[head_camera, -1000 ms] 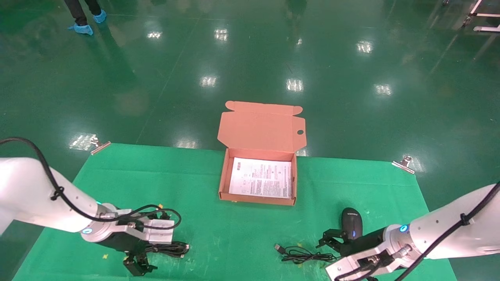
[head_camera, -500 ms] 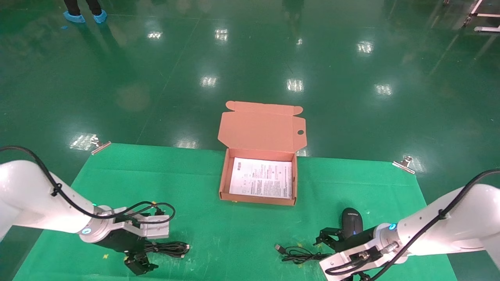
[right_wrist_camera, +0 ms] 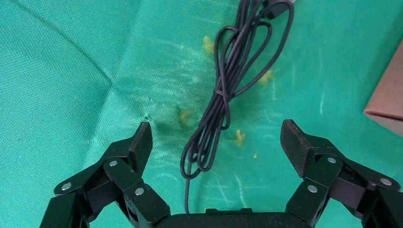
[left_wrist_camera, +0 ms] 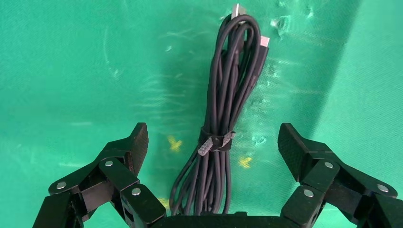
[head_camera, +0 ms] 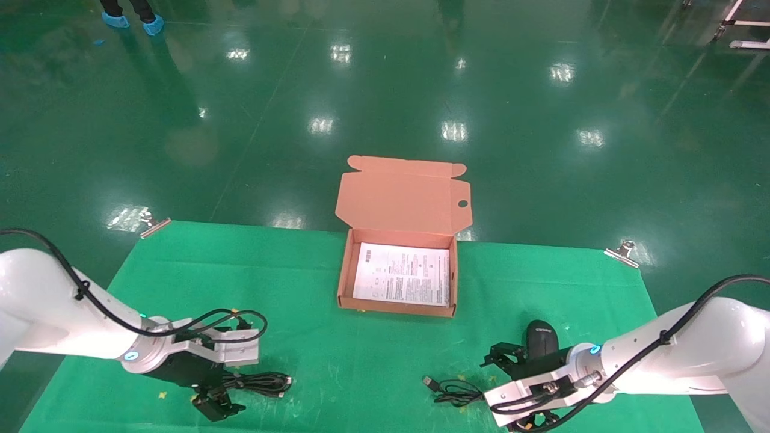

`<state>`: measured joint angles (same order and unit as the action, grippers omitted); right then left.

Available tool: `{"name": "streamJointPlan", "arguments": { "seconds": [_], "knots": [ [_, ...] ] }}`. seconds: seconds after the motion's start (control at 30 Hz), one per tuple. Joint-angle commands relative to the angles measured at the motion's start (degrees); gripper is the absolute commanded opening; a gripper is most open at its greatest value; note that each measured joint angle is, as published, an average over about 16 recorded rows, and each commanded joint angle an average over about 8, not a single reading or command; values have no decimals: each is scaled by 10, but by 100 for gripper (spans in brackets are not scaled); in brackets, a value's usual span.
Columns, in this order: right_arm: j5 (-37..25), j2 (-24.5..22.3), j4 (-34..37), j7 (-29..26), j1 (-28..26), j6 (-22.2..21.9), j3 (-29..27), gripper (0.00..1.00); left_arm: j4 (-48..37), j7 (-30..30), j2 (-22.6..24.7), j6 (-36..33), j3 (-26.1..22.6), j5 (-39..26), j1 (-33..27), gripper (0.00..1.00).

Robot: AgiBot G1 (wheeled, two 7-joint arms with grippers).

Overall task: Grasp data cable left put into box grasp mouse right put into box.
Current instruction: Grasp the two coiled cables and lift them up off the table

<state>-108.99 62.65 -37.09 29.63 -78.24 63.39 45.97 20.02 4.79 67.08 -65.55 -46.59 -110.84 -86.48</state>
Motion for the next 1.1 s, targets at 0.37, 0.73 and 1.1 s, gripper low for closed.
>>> {"name": "streamJointPlan", "arguments": {
  "seconds": [0.37, 0.73, 1.1],
  "knots": [
    [1, 0, 0, 0, 1, 0, -1, 0, 1, 0, 0, 0, 0, 1, 0, 0],
    [1, -1, -2, -1, 1, 2, 0, 0, 4, -2, -1, -1, 0, 0, 0, 0],
    [2, -2, -3, -2, 0, 3, 0, 0, 5, -2, -1, -2, -1, -1, 1, 0]
  ]
}}
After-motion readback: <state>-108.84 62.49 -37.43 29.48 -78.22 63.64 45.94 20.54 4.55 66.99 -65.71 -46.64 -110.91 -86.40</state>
